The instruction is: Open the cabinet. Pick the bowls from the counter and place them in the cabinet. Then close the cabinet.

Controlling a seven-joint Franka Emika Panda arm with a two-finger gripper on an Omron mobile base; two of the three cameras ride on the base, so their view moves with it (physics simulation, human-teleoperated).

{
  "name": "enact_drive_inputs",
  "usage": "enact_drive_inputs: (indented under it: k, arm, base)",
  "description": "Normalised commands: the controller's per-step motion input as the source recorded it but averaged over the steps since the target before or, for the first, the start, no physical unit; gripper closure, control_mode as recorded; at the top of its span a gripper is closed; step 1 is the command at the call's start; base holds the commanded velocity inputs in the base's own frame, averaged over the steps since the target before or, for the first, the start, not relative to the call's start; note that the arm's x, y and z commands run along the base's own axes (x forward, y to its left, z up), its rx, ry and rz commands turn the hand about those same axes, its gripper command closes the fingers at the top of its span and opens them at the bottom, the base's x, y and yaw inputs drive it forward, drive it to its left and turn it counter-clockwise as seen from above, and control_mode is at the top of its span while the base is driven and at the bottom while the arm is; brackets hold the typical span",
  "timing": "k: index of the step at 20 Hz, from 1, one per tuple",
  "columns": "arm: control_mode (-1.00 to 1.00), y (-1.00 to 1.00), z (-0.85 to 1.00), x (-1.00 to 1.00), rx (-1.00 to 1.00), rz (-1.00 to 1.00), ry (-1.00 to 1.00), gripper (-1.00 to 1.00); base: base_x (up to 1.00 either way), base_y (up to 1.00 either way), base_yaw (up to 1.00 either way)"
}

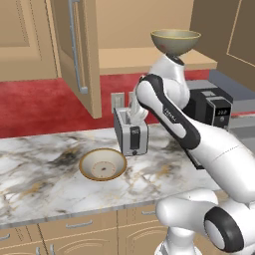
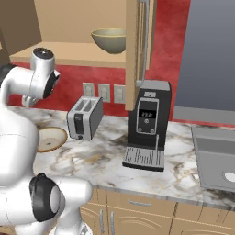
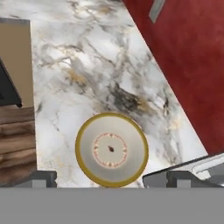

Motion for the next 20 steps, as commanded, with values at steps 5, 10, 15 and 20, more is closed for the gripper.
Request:
enact_drive_inputs:
  k: [5, 10, 15, 20]
  arm:
    - [-1.0, 0.44, -0.5, 0.0, -0.08, 0.15, 0.19, -1.0]
    - [-1.0, 0.42, -0.42, 0.0, -0.06, 0.08, 0.14, -1.0]
    - [-1.0, 0.23, -0.26, 0.01, -0.01, 0.01, 0.1, -1.0]
    - [-1.0, 0.02, -0.25, 0.0, -0.04, 0.0, 0.04, -1.0]
  base:
    - [0.0, 0.0, 0.0]
    - [0.0, 0.0, 0.0]
    - [0.0, 0.0, 0.0]
    - [0.0, 0.0, 0.0]
